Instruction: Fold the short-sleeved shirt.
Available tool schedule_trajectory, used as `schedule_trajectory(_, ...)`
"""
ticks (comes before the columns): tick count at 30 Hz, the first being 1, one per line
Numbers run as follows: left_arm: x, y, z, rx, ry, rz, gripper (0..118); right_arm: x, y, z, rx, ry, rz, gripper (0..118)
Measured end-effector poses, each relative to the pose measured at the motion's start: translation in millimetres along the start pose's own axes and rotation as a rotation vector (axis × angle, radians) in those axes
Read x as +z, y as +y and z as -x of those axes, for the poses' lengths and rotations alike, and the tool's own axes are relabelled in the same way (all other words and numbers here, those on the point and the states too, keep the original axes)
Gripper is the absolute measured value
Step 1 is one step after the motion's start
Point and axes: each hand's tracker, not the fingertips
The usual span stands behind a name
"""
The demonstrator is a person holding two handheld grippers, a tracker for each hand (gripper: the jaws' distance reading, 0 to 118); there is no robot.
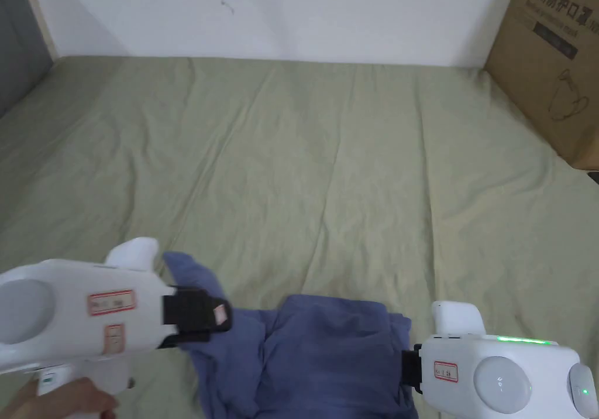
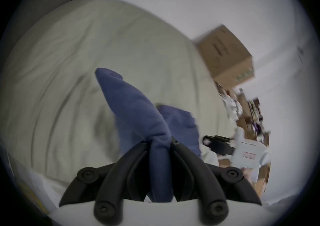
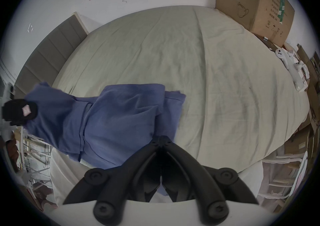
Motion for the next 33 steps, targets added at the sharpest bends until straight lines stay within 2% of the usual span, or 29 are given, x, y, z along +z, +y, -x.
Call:
schedule_trajectory(2,-22,4,-32,-0.079,-0.037,0.042,14,1,-2,-11,-0.024,-0.002,-0.004,0)
schedule_trajectory(5,-73,3,-55,-0.07,-0.13,0.123,14,3,-6,-26,-0.059,-0.008,-0.005,0)
schedule_trajectory(7,-105,-4,-71,-0.098,-0.132,0.19,15,4,-10,-37,-0.086,-0.011,-0.003,0)
schedule_trajectory(8,-122,-9,-76,-0.111,-0.133,0.216,19,4,-11,-42,-0.094,-0.013,-0.001,0)
schedule_trajectory(9,-136,-13,-80,-0.149,-0.152,0.241,29,3,-13,-47,-0.105,-0.018,0.003,0)
schedule_trajectory(10,-149,-16,-81,-0.161,-0.171,0.26,47,3,-15,-51,-0.113,-0.024,0.006,0)
schedule_trajectory(11,-160,-19,-81,-0.146,-0.159,0.291,86,3,-17,-56,-0.121,-0.028,0.01,0)
schedule_trajectory(12,-167,-23,-83,-0.134,-0.115,0.326,107,3,-18,-60,-0.13,-0.033,0.016,0)
schedule_trajectory(13,-168,-25,-81,-0.111,-0.11,0.313,112,4,-19,-63,-0.139,-0.036,0.018,0)
schedule_trajectory(16,-160,-21,-64,-0.006,-0.158,0.277,101,6,-23,-71,-0.16,-0.036,0.012,0)
schedule_trajectory(17,-154,-19,-56,0.043,-0.163,0.263,90,7,-23,-73,-0.164,-0.038,0.012,0)
schedule_trajectory(18,-148,-17,-48,0.067,-0.164,0.237,72,7,-24,-74,-0.166,-0.041,0.011,0)
schedule_trajectory(19,-144,-16,-43,0.077,-0.16,0.211,44,6,-24,-75,-0.167,-0.045,0.01,0)
schedule_trajectory(20,-142,-15,-38,0.069,-0.139,0.188,8,6,-24,-75,-0.168,-0.047,0.007,0)
schedule_trajectory(21,-144,-14,-35,0.049,-0.088,0.187,4,5,-25,-75,-0.171,-0.049,0.005,0)
schedule_trajectory(23,-150,-16,-30,0.018,-0.016,0.208,3,4,-25,-75,-0.181,-0.047,0.005,0)
schedule_trajectory(28,-182,-37,-46,0.076,-0.125,0.3,3,1,-29,-75,-0.192,-0.041,0.013,0)
schedule_trajectory(30,-200,-47,-65,-0.015,-0.112,0.342,3,1,-30,-75,-0.192,-0.043,0.017,0)
schedule_trajectory(33,-227,-60,-86,-0.067,-0.109,0.413,3,2,-34,-76,-0.198,-0.046,0.02,0)
